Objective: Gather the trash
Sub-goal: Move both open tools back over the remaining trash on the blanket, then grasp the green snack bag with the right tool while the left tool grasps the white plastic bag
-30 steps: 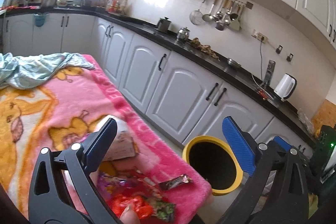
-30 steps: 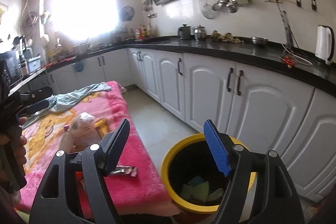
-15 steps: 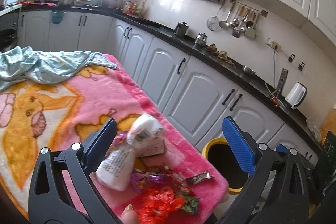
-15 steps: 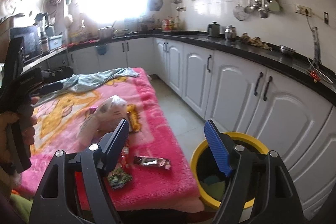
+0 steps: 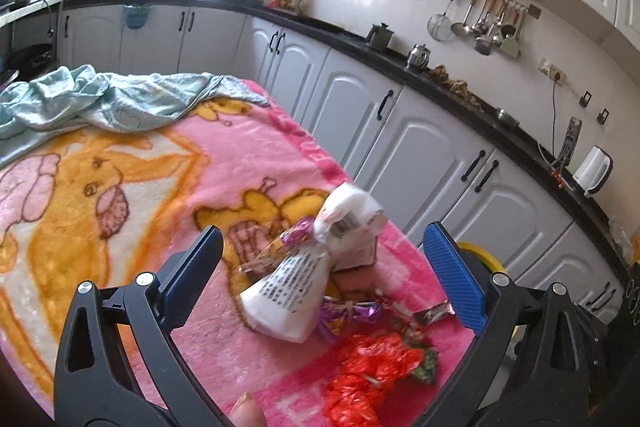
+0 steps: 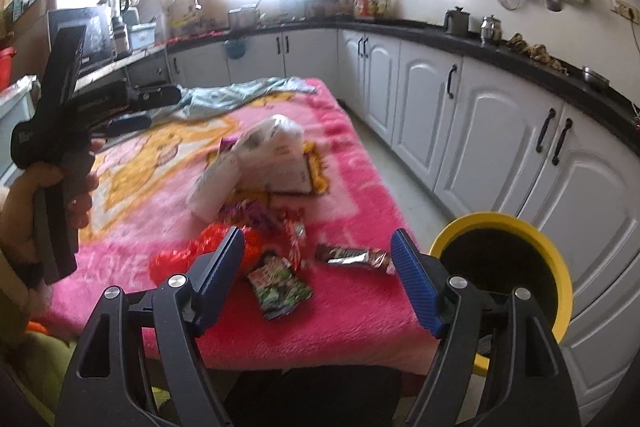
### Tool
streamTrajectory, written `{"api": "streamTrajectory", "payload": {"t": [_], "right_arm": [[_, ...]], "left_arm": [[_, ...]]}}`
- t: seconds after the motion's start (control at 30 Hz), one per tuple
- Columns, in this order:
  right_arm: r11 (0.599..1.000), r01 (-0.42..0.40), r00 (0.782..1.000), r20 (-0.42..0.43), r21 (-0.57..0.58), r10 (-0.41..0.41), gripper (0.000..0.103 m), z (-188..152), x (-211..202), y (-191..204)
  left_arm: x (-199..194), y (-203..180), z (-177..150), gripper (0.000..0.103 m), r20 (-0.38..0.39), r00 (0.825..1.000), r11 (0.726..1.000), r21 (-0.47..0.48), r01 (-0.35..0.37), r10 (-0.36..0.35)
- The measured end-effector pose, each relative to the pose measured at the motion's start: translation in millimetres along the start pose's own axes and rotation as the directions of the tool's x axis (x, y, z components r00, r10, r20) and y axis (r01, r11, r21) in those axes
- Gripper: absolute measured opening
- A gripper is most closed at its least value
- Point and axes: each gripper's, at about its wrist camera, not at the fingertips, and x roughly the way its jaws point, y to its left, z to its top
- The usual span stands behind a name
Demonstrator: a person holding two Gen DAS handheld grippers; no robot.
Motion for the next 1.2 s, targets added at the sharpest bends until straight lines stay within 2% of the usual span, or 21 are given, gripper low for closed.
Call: {"api": "streamTrajectory", "payload": {"t": [0.23,0.47,0.7,0.93,1.03,1.2], "right_arm": [[0.998,-0.045,0.995,-0.09,-0.036,0.042,0.073,-16,25,11],[0.994,-0.08,0.983,-0.172,-0.073,0.066,0.073,-32,55,23],[0.993,-0.12,0.965,-0.237,-0.017,0.112,0.073,-41,86,20],[0.988,-0.15,0.952,-0.264,0.033,0.153,0.073,-46,101,14],[0.989,-0.145,0.95,-0.274,0.033,0.148,0.066,-47,104,13],[0.99,-0.14,0.95,-0.277,0.029,0.142,0.05,-47,101,8]], "left_arm": [[14,12,-14,0.092,-0.063,0.998,0.999,0.018,-0.027,0.028],[37,20,-30,0.092,-0.129,0.991,1.0,0.025,-0.017,0.02],[62,23,-47,0.092,-0.211,0.977,0.998,0.06,-0.006,0.019],[78,21,-50,0.092,-0.24,0.971,0.997,0.08,0.007,0.012],[84,18,-50,0.092,-0.253,0.967,0.995,0.097,0.02,0.006],[91,15,-49,0.079,-0.267,0.964,0.993,0.109,0.035,-0.005]]}}
